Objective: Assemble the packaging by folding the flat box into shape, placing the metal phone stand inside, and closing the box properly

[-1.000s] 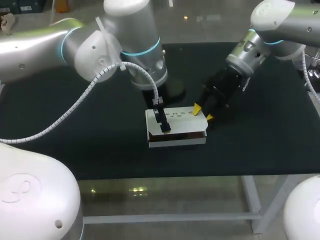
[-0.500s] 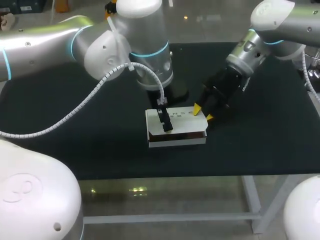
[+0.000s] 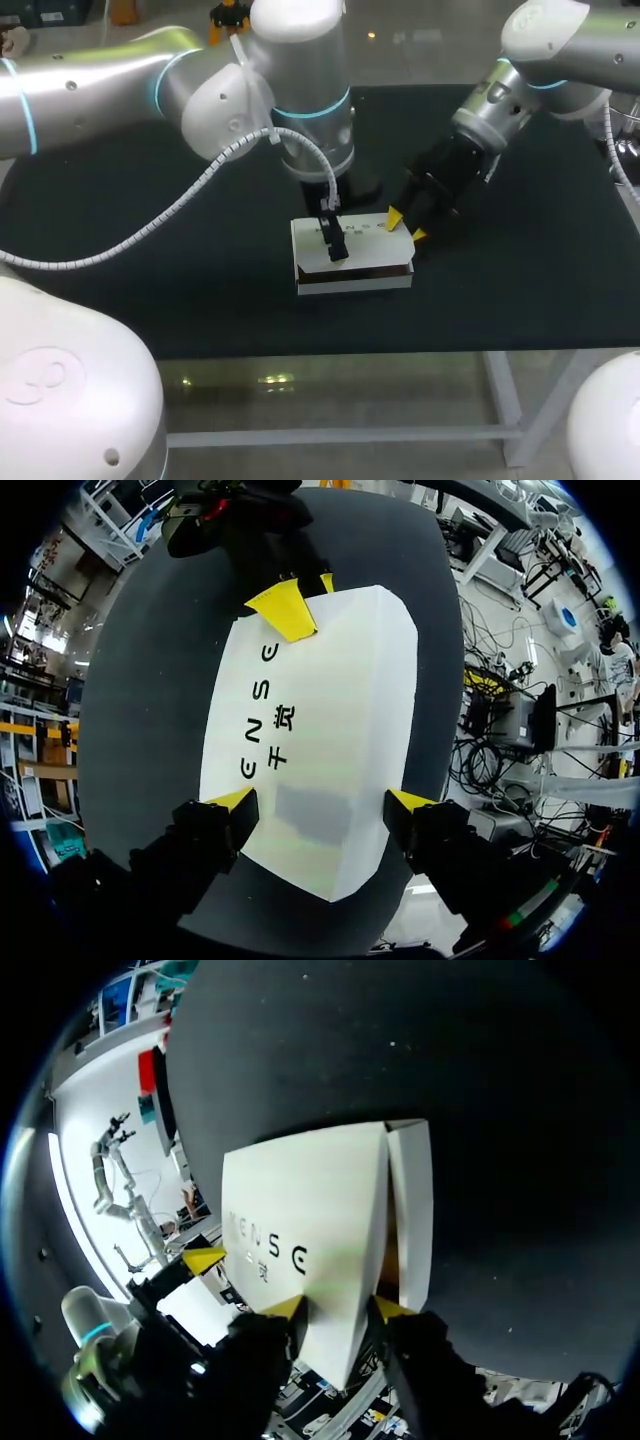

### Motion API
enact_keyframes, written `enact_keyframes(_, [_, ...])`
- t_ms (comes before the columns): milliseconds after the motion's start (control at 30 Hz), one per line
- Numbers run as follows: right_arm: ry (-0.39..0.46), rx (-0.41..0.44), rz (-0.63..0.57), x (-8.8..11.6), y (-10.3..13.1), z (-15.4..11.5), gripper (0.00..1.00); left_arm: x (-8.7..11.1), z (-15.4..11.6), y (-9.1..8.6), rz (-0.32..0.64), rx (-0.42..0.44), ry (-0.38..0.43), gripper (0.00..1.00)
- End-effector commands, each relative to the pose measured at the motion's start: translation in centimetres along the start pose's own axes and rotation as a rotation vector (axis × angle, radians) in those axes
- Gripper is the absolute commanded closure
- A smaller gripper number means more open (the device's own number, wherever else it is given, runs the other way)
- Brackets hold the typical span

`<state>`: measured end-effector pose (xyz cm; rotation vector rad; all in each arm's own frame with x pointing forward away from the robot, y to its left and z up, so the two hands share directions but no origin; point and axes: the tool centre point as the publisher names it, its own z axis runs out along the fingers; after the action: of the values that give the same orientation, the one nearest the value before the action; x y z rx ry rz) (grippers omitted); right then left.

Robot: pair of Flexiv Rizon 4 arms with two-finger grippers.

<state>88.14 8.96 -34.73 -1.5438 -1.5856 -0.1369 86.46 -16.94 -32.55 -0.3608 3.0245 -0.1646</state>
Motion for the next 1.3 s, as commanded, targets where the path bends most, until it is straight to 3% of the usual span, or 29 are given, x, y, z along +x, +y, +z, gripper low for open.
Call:
enact_keyframes(33, [-0.001, 0.004, 0.0, 0.1, 0.2, 0.0, 0.56, 0.3, 0.2, -0.2, 0.002, -0.001, -0.018, 0.15])
enact_keyframes(367, [-0.001, 0.004, 0.0, 0.1, 0.2, 0.0, 0.56, -0.2, 0.7, -0.3, 0.002, -0.006, -0.078, 0.15])
enact_keyframes(633, [-0.001, 0.004, 0.0, 0.1, 0.2, 0.0, 0.55, -0.5, 1.2, -0.6, -0.004, -0.016, -0.163, 0.29])
enact_keyframes(833, [-0.001, 0.004, 0.0, 0.1, 0.2, 0.0, 0.56, -0.6, 1.5, -0.7, -0.011, -0.011, -0.201, 0.61])
enact_keyframes(967, [-0.001, 0.004, 0.0, 0.1, 0.2, 0.0, 0.56, -0.5, 1.6, -0.7, -0.011, -0.009, -0.219, 0.72])
enact_keyframes(1033, [-0.001, 0.004, 0.0, 0.1, 0.2, 0.0, 0.56, -0.4, 1.6, -0.8, -0.01, -0.009, -0.229, 0.88])
enact_keyframes(1300, [-0.001, 0.004, 0.0, 0.1, 0.2, 0.0, 0.55, 0.2, 1.7, -0.8, 0.037, -0.017, -0.261, 0.76])
